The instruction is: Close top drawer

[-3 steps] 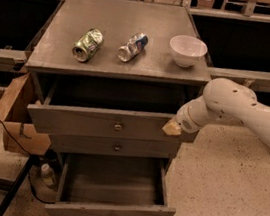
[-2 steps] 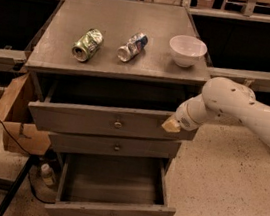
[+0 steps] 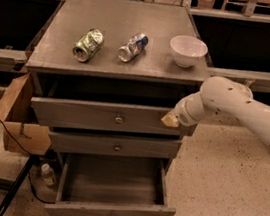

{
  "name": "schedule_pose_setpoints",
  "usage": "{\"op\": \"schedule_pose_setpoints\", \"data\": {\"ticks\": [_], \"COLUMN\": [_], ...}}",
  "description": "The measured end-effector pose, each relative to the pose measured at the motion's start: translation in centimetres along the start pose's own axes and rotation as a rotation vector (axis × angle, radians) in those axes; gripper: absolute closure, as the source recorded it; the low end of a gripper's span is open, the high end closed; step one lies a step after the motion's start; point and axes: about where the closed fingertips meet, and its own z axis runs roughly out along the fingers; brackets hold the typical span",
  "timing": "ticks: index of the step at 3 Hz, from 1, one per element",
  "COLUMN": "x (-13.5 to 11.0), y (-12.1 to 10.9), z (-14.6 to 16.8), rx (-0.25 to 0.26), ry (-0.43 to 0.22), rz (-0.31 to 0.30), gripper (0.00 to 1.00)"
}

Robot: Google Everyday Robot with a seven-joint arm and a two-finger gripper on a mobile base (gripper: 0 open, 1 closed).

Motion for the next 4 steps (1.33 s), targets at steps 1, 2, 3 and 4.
{"op": "schedule_pose_setpoints", "data": {"ticks": [1,2,3,4], "x": [-0.7,-1.3,-1.9,-1.9], "y": [-1.0,-1.7,-2.5,-2.5], "z": [0.4,0.7,1.0,1.0], "rx": [0.036,0.069,0.110,0.111], "ry": [-0.025,-0.049,-0.080,-0.081], "rz": [0.018,0.033,0.046,0.046], "gripper": [1.00,1.00,1.00,1.00]}}
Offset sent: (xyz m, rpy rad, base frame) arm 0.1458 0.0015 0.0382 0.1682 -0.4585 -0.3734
